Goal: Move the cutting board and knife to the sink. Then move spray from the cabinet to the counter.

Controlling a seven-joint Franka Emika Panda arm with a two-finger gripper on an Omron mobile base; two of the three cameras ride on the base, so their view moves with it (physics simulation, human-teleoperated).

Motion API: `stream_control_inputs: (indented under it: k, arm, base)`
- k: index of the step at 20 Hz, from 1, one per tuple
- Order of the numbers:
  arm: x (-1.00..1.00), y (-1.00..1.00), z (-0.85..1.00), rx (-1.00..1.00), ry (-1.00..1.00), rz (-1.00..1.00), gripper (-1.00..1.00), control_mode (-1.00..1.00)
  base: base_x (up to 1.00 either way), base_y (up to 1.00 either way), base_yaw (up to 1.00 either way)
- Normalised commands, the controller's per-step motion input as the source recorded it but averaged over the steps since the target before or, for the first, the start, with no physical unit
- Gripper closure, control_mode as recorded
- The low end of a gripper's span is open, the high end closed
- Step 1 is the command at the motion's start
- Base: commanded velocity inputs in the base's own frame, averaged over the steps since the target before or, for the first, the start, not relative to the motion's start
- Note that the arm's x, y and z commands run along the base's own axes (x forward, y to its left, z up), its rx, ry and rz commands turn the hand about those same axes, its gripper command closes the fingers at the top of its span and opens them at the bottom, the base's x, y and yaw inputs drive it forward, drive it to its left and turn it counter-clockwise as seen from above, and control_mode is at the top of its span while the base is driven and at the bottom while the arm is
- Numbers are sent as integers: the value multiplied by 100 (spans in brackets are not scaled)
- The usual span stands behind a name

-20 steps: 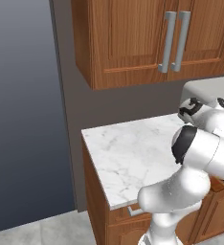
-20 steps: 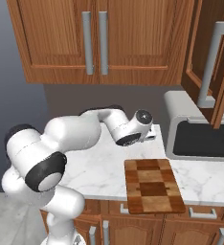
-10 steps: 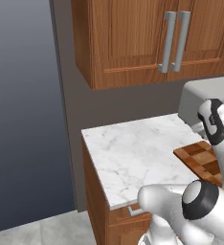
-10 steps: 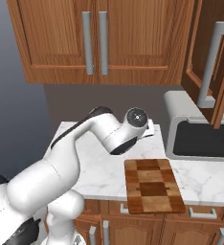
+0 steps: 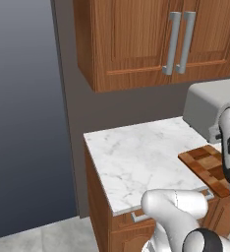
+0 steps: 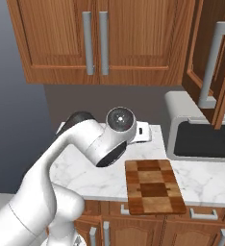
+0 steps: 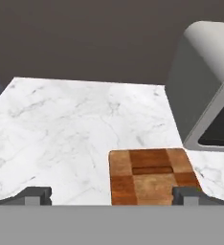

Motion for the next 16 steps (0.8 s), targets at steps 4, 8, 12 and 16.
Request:
stream_control_inputs:
  k: [4, 8, 12, 16]
  arm:
    - [-86, 3, 32, 20, 1, -25, -100, -100]
    - [-92, 4, 4, 27, 4, -31, -100, -100]
    - [-90, 4, 0, 30, 5, -34, -100, -100]
    - [-91, -1, 11, 30, 1, -38, -100, -100]
  base:
    - [0, 0, 0]
    - [0, 0, 0]
    - [0, 0, 0]
    - [0, 0, 0]
